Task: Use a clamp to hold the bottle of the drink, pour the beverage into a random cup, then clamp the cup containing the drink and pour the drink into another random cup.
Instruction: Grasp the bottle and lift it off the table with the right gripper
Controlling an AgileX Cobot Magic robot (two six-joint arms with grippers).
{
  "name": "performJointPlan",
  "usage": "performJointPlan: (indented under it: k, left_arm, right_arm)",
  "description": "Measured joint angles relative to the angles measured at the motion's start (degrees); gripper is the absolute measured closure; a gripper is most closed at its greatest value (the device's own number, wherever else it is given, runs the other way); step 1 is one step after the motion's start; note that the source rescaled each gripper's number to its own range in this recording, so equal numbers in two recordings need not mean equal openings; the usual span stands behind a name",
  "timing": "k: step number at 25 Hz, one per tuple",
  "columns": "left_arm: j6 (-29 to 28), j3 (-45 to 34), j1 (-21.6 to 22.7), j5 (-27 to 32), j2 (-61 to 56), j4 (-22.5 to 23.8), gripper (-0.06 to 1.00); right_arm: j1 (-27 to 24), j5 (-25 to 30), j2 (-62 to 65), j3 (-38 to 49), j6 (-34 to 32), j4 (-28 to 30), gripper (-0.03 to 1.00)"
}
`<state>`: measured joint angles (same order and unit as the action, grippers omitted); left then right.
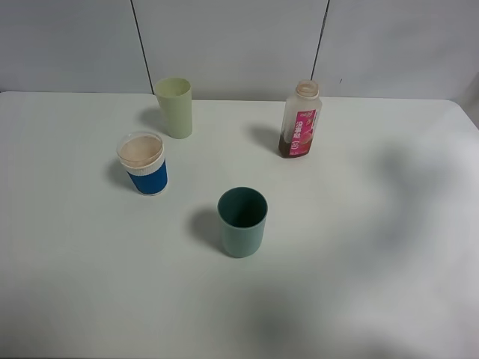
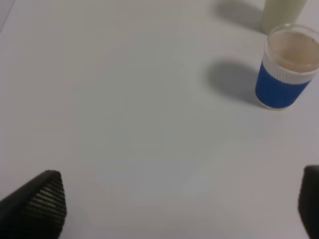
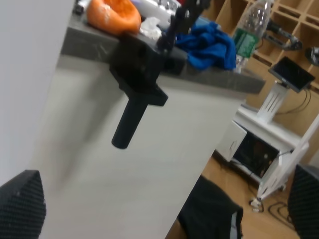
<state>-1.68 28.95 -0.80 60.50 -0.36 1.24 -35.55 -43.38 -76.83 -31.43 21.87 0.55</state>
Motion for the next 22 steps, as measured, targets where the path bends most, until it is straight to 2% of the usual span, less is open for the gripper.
performJointPlan:
  k: [2, 8, 12, 18, 22]
  left_arm:
    - [0.0, 0.0, 0.0, 0.0, 0.0, 0.0, 0.17]
    - [0.0, 0.0, 0.0, 0.0, 0.0, 0.0, 0.17]
    - [0.0, 0.0, 0.0, 0.0, 0.0, 0.0, 0.17]
    - [0.0, 0.0, 0.0, 0.0, 0.0, 0.0, 0.17]
    - [0.0, 0.0, 0.0, 0.0, 0.0, 0.0, 0.17]
  right_arm:
    - [0.45, -2.06, -3.03, -0.3, -0.88, -0.22, -0.03]
    - [4.07, -3.0, -10.51, -4.7, -2.02, 0.25, -0.03]
    - [6.7, -1.08, -14.39, -8.33, -2.02, 1.09, -0.03]
    - [11.44, 3.57, -20.93, -14.79, -2.47, 5.31, -0.03]
    - [15.6, 6.13, -25.95, -19.13, -3.53, 6.45, 0.01]
